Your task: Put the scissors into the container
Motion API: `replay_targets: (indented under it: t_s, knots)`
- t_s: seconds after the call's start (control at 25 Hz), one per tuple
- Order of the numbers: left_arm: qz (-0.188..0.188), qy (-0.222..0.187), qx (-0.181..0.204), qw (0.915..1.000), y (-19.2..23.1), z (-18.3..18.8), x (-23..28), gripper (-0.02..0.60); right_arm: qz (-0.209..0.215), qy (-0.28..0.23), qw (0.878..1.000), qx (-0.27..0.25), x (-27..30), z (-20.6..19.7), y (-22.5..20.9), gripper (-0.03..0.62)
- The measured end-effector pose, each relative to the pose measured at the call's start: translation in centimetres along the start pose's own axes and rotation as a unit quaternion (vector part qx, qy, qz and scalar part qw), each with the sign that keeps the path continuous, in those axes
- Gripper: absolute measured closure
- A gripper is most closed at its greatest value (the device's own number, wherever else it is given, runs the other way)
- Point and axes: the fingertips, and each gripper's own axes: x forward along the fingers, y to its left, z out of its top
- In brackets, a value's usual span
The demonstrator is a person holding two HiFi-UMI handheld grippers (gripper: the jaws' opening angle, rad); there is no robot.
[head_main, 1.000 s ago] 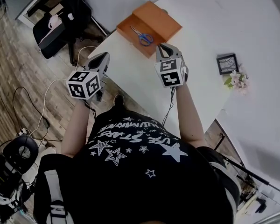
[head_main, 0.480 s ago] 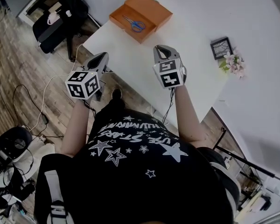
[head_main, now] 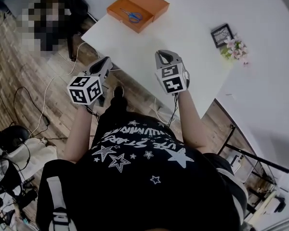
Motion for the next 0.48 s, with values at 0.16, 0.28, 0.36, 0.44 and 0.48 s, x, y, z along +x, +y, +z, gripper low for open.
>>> replay_targets:
  t_s: [0.16, 0.28, 0.36, 0.44, 0.48]
  knots:
    - [-0.012, 0.010, 0.006, 0.9999, -2.5, -1.6, -0.9, 0.561, -0.003, 0.005, 1.000, 0.005, -3.0, -2.1, 0.9, 0.542]
    - [-0.022, 0.011, 0.009, 0.9997, -4.6, -2.4, -1.7, 0.561, -0.010, 0.007, 1.000, 0.010, -5.5, -3.6, 1.2, 0.542]
    - [-0.027, 0.014, 0.009, 0.9995, -6.0, -3.2, -2.2, 0.561, -0.013, 0.012, 1.000, 0.015, -7.2, -4.9, 1.4, 0.542]
    - [-0.032, 0.018, 0.006, 0.9993, -7.4, -4.1, -2.8, 0.561, -0.016, 0.018, 1.000, 0.020, -8.8, -6.3, 1.5, 0.542]
    - [-0.035, 0.020, 0.005, 0.9992, -8.2, -4.6, -3.1, 0.561, -0.017, 0.022, 0.999, 0.022, -9.5, -7.0, 1.6, 0.542]
